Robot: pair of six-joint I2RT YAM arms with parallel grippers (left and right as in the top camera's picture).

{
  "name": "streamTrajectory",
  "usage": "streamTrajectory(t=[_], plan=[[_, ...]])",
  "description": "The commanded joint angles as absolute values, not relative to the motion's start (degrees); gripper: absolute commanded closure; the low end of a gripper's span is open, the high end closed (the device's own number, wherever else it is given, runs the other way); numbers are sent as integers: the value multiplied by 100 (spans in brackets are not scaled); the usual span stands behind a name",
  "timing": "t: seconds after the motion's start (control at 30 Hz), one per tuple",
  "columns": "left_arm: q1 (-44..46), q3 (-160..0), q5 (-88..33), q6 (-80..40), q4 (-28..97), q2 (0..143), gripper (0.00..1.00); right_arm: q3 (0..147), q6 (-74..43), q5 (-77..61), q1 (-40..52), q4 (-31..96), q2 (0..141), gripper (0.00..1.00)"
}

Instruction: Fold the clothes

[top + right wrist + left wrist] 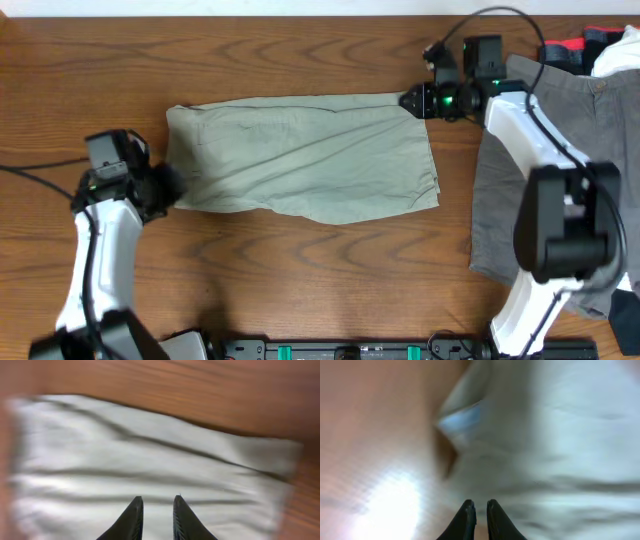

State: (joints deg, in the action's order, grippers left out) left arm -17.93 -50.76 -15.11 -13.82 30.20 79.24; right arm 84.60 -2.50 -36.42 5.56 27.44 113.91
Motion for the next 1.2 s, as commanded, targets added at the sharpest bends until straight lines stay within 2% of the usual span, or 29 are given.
streamTrajectory(t=[0.0, 0.13, 0.33, 0.43, 0.6, 0.83, 1.17], plan=[[-1752, -5179, -2764, -1247, 2786, 7734, 89, 8475, 34, -4351, 945, 3159, 11126, 81], [-1365, -5172, -2954, -1210, 2137, 7959, 93, 8475, 401, -4069, 1396, 3839, 11244, 79], [-545, -5172, -3002, -1208, 1066, 9011, 94, 8473, 869, -2137, 2220, 4447, 11745, 76], [-360, -5172, -3000, -1208, 762, 9568, 94, 8473, 910, -2018, 2401, 4532, 11998, 82], [-362, -5172, -2644, -1205, 749, 10141, 94, 8473, 895, -1938, 2421, 4786, 12261, 79], [-364, -5172, -1267, -1205, 1155, 10224, 94, 8471, -974, 1157, 2169, 5625, 12269, 84], [-840, -5181, -1116, -1278, 1238, 10184, 94, 8471, -1684, 1345, 1413, 6222, 12269, 86]])
